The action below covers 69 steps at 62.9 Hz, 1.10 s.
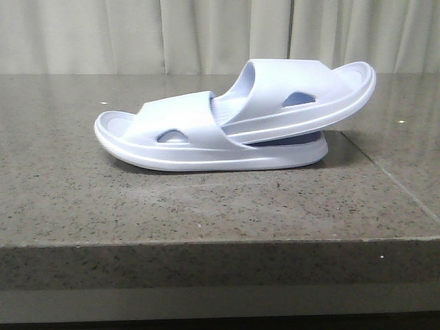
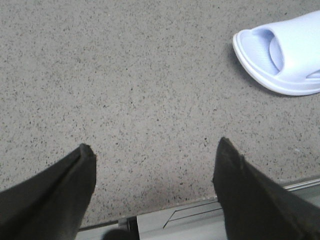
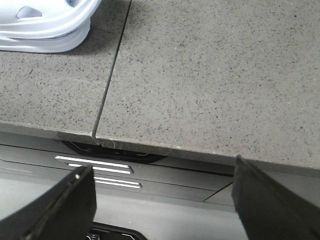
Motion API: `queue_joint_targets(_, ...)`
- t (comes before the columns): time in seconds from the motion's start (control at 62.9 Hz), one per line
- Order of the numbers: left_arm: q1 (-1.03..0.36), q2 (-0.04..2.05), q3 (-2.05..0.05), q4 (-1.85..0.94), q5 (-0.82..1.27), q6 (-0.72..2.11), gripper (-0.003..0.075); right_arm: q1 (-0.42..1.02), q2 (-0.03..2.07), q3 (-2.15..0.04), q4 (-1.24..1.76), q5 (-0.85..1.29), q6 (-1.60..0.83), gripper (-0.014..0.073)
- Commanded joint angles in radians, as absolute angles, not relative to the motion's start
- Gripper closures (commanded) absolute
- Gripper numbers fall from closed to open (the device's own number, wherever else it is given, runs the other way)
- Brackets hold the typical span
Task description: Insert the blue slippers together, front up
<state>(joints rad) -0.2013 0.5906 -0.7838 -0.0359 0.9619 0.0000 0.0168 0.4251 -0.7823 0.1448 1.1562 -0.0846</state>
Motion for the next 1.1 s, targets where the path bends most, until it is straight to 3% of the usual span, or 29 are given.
queue_joint_targets(0.0,-0.207,0.593,-0.807,-0.037,0.886,-0.015,0.0288,0.018,0.434,-0.804,0.141,1.102,-0.086,0.0029)
queue_joint_targets(0.095,-0.207,0.593,-0.807,-0.037,0.886,-0.015,0.0394,0.018,0.434,-0.804,0.141,1.102,-0.086,0.0123)
queue_joint_targets(0.255,-0.207,0.593,-0.807,-0.037,0.886,-0.015,0.0587,0.018,0.434,-0.804,0.141,1.102,-0.086,0.0371)
queue_joint_targets(0.414,-0.207,0.593,-0.807,-0.037,0.885,-0.015,0.0736,0.018,0.434,-0.804,0.141,1.102,-0.086,0.055)
queue_joint_targets(0.589,-0.207,0.593,-0.807,-0.037,0.875,-0.015,0.0741,0.018,0.434,-0.804,0.141,1.106,-0.086,0.0664)
queue_joint_targets(1.082,-0.207,0.593,-0.807,-0.039,0.878,-0.015,0.0741,0.018,0.434,-0.804,0.142,1.12,-0.086,0.066)
